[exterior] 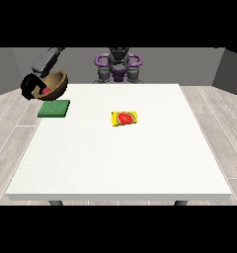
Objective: Pick the cup and pour the ball into the bowl, then pick the bowl and place it on the pad
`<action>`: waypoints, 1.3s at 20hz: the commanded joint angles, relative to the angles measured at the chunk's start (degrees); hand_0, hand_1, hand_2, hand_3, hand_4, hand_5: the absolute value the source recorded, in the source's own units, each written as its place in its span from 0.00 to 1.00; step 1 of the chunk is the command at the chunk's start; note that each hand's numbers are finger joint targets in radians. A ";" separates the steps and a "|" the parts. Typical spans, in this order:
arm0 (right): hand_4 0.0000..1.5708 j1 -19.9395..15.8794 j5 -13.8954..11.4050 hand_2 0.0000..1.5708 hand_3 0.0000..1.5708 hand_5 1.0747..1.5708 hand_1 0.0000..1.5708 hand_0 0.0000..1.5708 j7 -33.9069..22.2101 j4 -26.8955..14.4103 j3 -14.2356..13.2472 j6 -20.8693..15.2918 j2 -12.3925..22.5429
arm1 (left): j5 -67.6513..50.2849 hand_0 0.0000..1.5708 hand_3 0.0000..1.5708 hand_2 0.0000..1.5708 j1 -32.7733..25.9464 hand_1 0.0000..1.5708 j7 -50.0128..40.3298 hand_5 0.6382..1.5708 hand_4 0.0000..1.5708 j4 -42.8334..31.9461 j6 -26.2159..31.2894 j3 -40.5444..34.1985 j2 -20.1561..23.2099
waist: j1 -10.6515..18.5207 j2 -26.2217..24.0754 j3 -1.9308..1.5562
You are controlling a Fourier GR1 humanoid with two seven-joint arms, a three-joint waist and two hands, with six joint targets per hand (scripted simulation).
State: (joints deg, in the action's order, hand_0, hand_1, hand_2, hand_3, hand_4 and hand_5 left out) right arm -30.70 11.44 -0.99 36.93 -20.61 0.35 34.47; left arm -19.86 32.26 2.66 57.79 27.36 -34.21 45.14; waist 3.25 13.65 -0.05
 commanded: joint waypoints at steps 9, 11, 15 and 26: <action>0.00 -3.15 0.22 0.92 0.56 0.96 0.98 0.98 -1.54 -4.38 -3.48 -6.29 4.73 | -1.09 0.00 0.00 0.00 -1.05 0.00 0.99 0.99 0.76 -0.95 0.80 -0.21 2.38 | 0.63 0.30 0.05; 0.00 -2.95 0.68 0.89 0.51 0.95 0.95 0.95 1.20 -4.83 -4.08 -7.05 3.29 | -1.79 0.00 0.00 0.00 -1.28 0.00 1.87 0.99 0.76 -1.27 1.79 -0.41 2.70 | 0.74 1.11 0.03; 0.00 -5.34 1.69 0.89 0.48 0.92 0.93 0.93 -0.60 -0.54 -2.60 -8.24 -1.68 | 0.25 0.00 0.00 0.00 -0.50 0.00 7.19 0.99 0.76 -9.10 1.90 -2.16 5.75 | -1.56 3.03 0.13; 0.00 -7.73 -2.99 0.00 0.00 0.73 0.00 0.00 1.76 -5.99 0.88 -6.84 1.03 | -2.53 0.00 0.00 0.00 0.06 0.00 3.41 1.00 0.77 -3.22 2.46 0.17 4.88 | 3.43 3.91 0.01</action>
State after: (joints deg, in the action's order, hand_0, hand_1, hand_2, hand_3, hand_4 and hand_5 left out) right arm -37.22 9.94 0.89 31.48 -21.55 -6.92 36.11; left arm -21.42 31.52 7.39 54.78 28.97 -34.23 49.02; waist 5.56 17.25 -0.02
